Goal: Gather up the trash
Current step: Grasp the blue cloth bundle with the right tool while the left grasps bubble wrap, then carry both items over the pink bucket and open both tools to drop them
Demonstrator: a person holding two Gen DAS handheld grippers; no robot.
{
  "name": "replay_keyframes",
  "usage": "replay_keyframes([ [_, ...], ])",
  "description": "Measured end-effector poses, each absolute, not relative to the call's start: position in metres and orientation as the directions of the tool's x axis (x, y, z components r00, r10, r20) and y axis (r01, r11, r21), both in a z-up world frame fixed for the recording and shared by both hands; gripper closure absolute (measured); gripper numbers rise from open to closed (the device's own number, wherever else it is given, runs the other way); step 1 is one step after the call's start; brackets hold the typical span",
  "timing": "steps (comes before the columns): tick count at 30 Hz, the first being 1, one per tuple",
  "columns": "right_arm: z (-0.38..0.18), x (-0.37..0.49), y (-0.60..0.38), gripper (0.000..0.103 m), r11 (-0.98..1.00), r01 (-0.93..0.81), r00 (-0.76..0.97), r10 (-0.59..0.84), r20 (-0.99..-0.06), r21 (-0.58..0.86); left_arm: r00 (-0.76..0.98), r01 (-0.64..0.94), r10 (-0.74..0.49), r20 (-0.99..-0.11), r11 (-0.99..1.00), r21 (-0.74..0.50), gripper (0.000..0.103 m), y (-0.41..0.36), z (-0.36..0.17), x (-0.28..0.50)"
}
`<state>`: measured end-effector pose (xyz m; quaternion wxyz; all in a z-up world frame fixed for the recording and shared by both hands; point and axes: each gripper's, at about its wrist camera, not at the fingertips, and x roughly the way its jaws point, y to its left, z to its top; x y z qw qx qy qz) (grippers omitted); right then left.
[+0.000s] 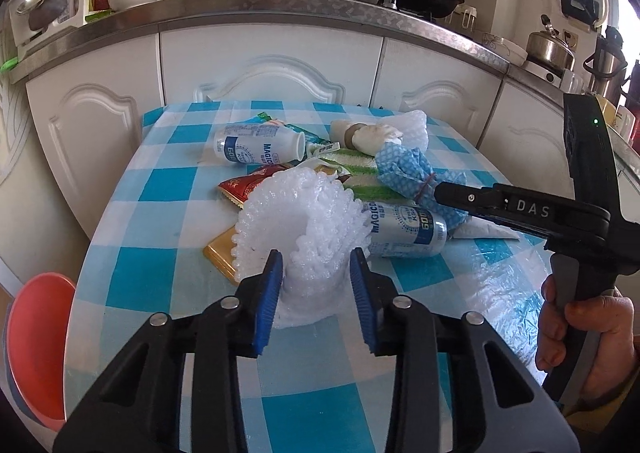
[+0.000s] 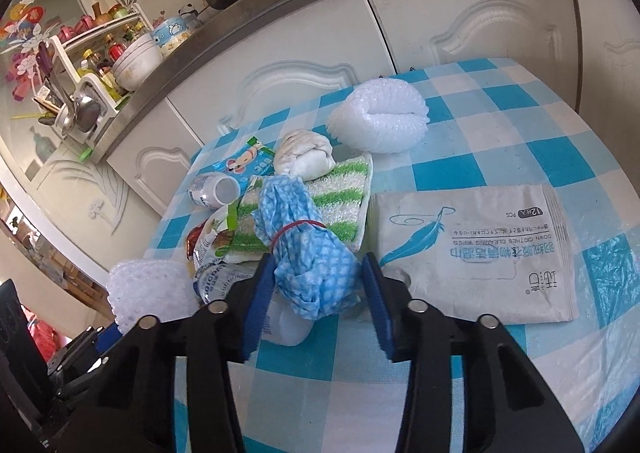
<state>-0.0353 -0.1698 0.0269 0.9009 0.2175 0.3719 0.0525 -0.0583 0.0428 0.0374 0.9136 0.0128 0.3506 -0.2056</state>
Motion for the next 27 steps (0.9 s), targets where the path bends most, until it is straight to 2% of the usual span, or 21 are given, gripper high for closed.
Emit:
replay_keyframes([
  [2,0.026,-0.037,-0.169,0.068,0.905,0.074,0.716,0.244,-0.654,0.418,0.665,0.386,-0.371,-0.648,0.914,-0.127,0.075,0.043,0.037,-0.059],
  [7,0.035,-0.045,-0.167,0.079,0.919,0.089,0.732,0.201,-0.651,0.384,0.673,0.377,-0.374,-0.639,0.916,-0.139,0.079,0.047,0.041,-0.062],
  [18,0.070,-0.073,-0.156,0.081,0.924,0.065,0.768,0.194,-0.610,0.376,0.718,0.332,-0.372,-0.588,0.926,-0.181,0.080,0.085,0.066,-0.085],
  [27,0.096,-0.081,-0.086,0.080,0.916,-0.099,0.731,0.332,-0.595,0.389,0.793,0.193,-0.252,-0.555,0.967,-0.164,0.080,0.166,0.082,-0.108],
])
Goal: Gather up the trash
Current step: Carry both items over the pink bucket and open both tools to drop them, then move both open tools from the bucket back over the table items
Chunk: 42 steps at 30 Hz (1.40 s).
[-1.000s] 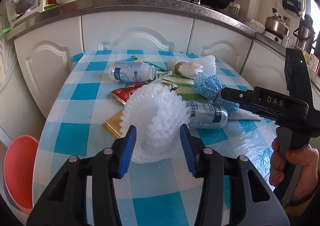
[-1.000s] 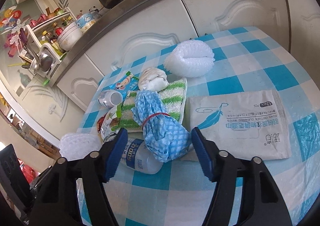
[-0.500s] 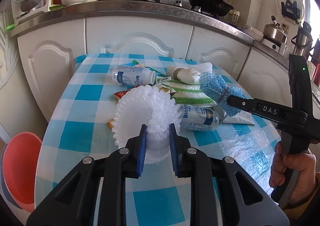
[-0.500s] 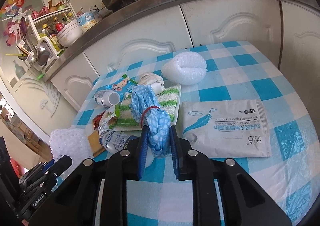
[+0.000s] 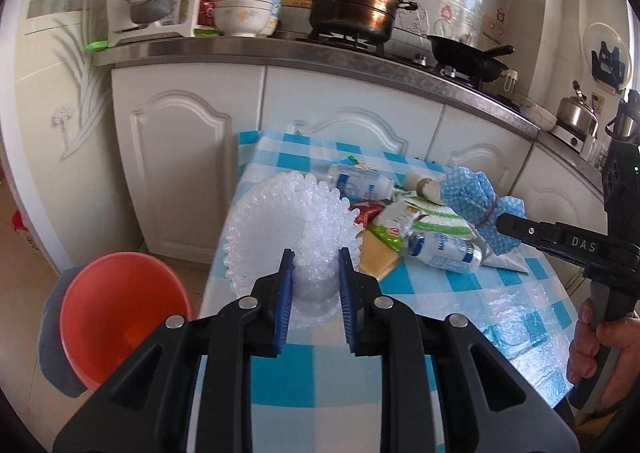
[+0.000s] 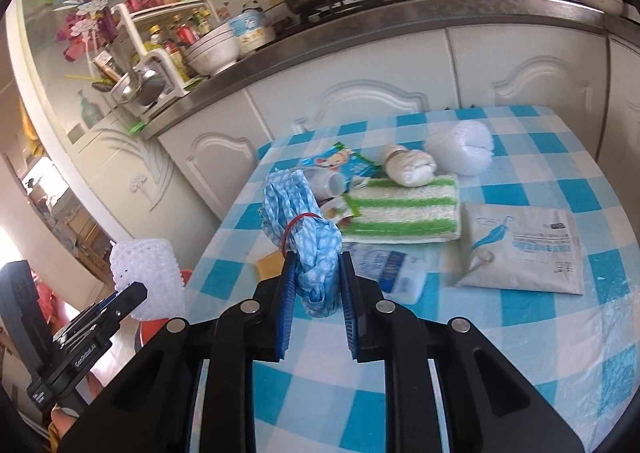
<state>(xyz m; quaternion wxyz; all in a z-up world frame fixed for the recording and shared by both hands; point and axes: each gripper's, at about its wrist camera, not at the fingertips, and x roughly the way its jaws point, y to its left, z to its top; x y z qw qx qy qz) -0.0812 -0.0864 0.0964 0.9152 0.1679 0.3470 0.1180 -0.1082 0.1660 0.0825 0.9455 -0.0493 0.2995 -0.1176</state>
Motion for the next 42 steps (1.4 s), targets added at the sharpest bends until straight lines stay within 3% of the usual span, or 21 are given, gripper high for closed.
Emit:
replay_keyframes([
  [6,0.096,-0.067,-0.011,0.080,0.880,-0.252,0.641,0.464,-0.612,0.403,0.817,0.042,-0.115,-0.565,0.989,-0.141,0.080,0.235,0.076,-0.113],
  [12,0.088,-0.049,0.070,0.080,0.842,-0.386,0.542,0.538,-0.646,0.377,0.773,-0.107,-0.032,-0.633,0.978,-0.180,0.079,0.295,0.043,-0.103],
  [27,0.030,-0.009,0.193,0.076,0.795,-0.508,0.366,0.548,-0.753,0.332,0.657,-0.252,0.034,-0.753,0.952,-0.177,0.076,0.345,-0.028,-0.078],
  [28,0.028,-0.008,0.196,0.071,0.793,-0.508,0.358,0.549,-0.756,0.335,0.652,-0.260,0.044,-0.757,0.951,-0.168,0.068,0.346,-0.030,-0.077],
  [29,0.026,-0.007,0.199,0.066,0.792,-0.508,0.352,0.551,-0.757,0.340,0.647,-0.271,0.055,-0.760,0.949,-0.162,0.053,0.348,-0.031,-0.076],
  [30,0.025,-0.005,0.200,0.051,0.790,-0.506,0.350,0.554,-0.755,0.346,0.644,-0.292,0.076,-0.761,0.944,-0.152,0.042,0.350,-0.032,-0.076],
  [31,0.024,-0.005,0.199,0.035,0.786,-0.503,0.348,0.564,-0.749,0.358,0.646,-0.311,0.097,-0.757,0.940,-0.145,0.025,0.352,-0.032,-0.077],
  [32,0.024,-0.006,0.197,0.031,0.775,-0.504,0.342,0.585,-0.735,0.382,0.651,-0.323,0.113,-0.750,0.936,-0.139,0.018,0.352,-0.030,-0.079],
  [36,0.034,-0.008,0.172,0.023,0.748,-0.484,0.372,0.646,-0.666,0.455,0.653,-0.328,0.136,-0.745,0.937,-0.116,0.012,0.354,-0.023,-0.083],
  [38,0.043,-0.010,0.155,0.013,0.735,-0.470,0.409,0.672,-0.618,0.489,0.670,-0.319,0.128,-0.732,0.939,-0.128,0.011,0.354,-0.016,-0.089],
  [42,0.057,-0.020,0.104,0.013,0.731,-0.435,0.501,0.682,-0.534,0.525,0.759,-0.261,0.040,-0.650,0.933,-0.247,0.008,0.351,0.000,-0.110],
])
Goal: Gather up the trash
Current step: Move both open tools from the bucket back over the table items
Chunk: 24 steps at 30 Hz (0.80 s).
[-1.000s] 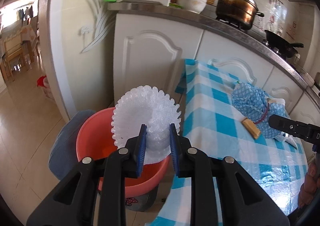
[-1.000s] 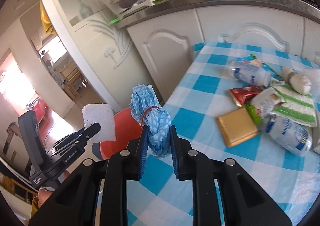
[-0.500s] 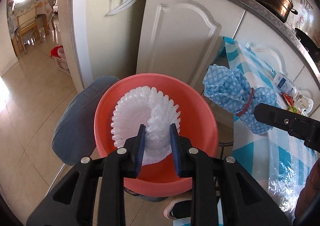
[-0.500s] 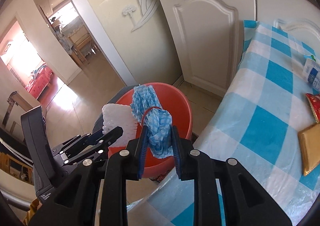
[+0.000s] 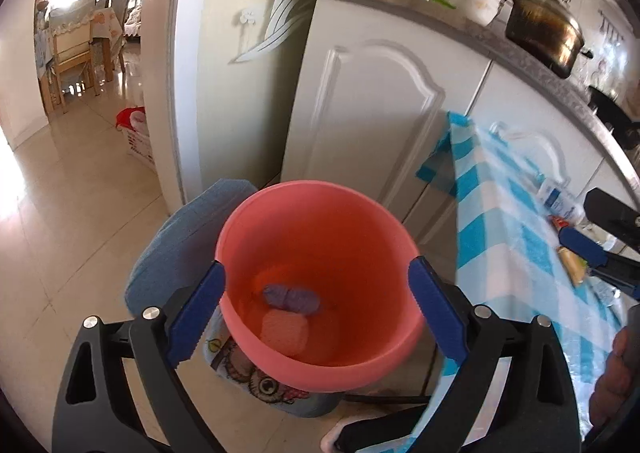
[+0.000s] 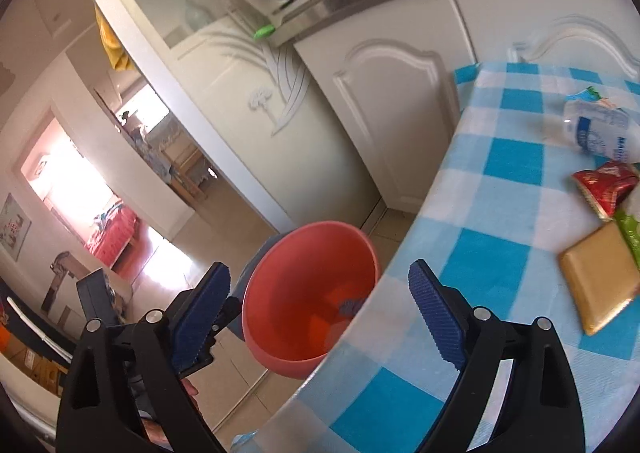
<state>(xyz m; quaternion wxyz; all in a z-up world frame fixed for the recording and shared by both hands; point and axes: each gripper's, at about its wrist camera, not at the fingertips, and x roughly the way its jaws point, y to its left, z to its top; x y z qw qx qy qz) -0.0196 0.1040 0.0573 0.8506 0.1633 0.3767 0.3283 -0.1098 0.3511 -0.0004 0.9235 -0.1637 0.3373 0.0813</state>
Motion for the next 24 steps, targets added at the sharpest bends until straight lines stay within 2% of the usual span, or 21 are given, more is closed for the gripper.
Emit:
replay_keyframes([
  [3,0.059,-0.029,0.065,0.010,0.725,-0.395,0.545,0.679,-0.492,0.564,0.799,-0.193,-0.043,-0.600,0.927,-0.322,0.007,0.338,0.010,-0.124],
  [6,0.060,-0.034,0.031,0.010,0.723,-0.360,0.571,0.671,-0.473,0.590,0.805,-0.145,-0.076,-0.589,0.937,-0.319,0.007,0.313,0.020,-0.128],
  [15,0.066,-0.044,-0.072,0.010,0.739,-0.245,0.676,0.594,-0.435,0.628,0.731,-0.055,-0.133,-0.670,0.966,-0.252,0.007,0.234,0.039,-0.117],
  [21,0.068,-0.052,-0.140,0.010,0.805,-0.140,0.775,0.451,-0.442,0.576,0.684,0.048,-0.178,-0.707,0.979,-0.200,0.007,0.176,0.040,-0.112],
  [24,0.061,-0.054,-0.176,0.010,0.792,-0.080,0.799,0.414,-0.436,0.605,0.672,0.092,-0.198,-0.714,0.978,-0.185,0.007,0.153,0.044,-0.111],
])
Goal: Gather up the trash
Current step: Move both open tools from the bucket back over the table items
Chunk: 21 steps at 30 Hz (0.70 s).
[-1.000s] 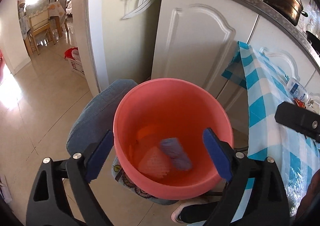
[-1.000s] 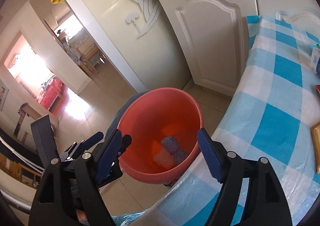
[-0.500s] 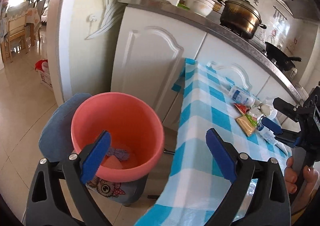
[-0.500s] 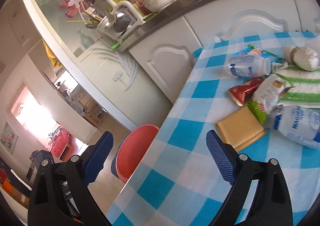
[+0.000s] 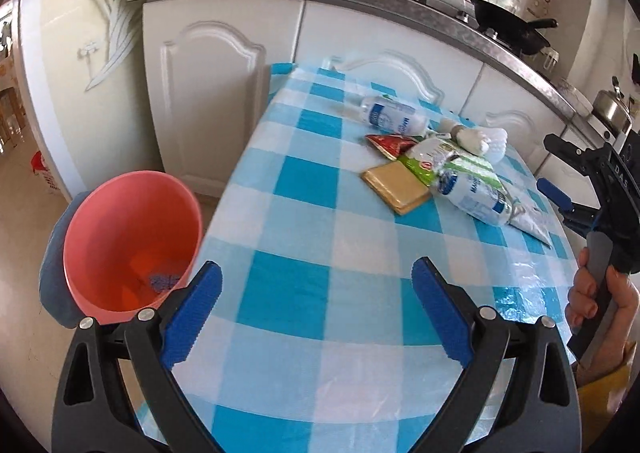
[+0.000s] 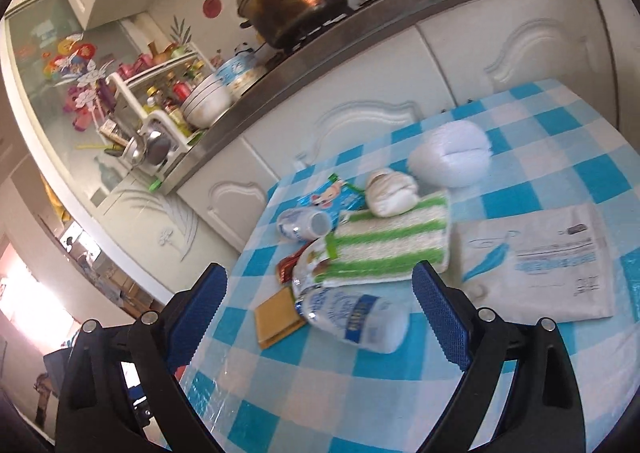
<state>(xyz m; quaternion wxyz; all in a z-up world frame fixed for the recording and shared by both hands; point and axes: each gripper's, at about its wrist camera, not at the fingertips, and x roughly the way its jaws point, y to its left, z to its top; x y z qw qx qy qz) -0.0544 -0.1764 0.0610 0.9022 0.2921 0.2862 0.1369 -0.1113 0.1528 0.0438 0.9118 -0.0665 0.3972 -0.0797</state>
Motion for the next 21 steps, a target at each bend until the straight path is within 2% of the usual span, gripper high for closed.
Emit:
replay_keyframes([
  [5,0.052,-0.058,-0.226,0.010,0.766,-0.017,0.827,0.372,-0.421,0.642,0.671,0.143,-0.211,-0.711,0.977,-0.155,0.007,0.119,0.051,-0.111],
  [9,0.045,-0.058,-0.246,0.010,0.731,-0.018,0.826,0.395,-0.402,0.682,0.675,0.155,-0.201,-0.710,0.979,-0.130,0.007,0.099,0.057,-0.107],
  [13,0.039,-0.050,-0.236,0.010,0.717,-0.063,0.786,0.464,-0.408,0.694,0.678,0.154,-0.184,-0.712,0.982,-0.108,0.007,0.085,0.060,-0.101],
  [21,0.034,-0.034,-0.179,0.010,0.765,-0.198,0.669,0.563,-0.486,0.613,0.651,0.174,-0.140,-0.746,0.984,-0.033,0.007,0.062,0.045,-0.079],
])
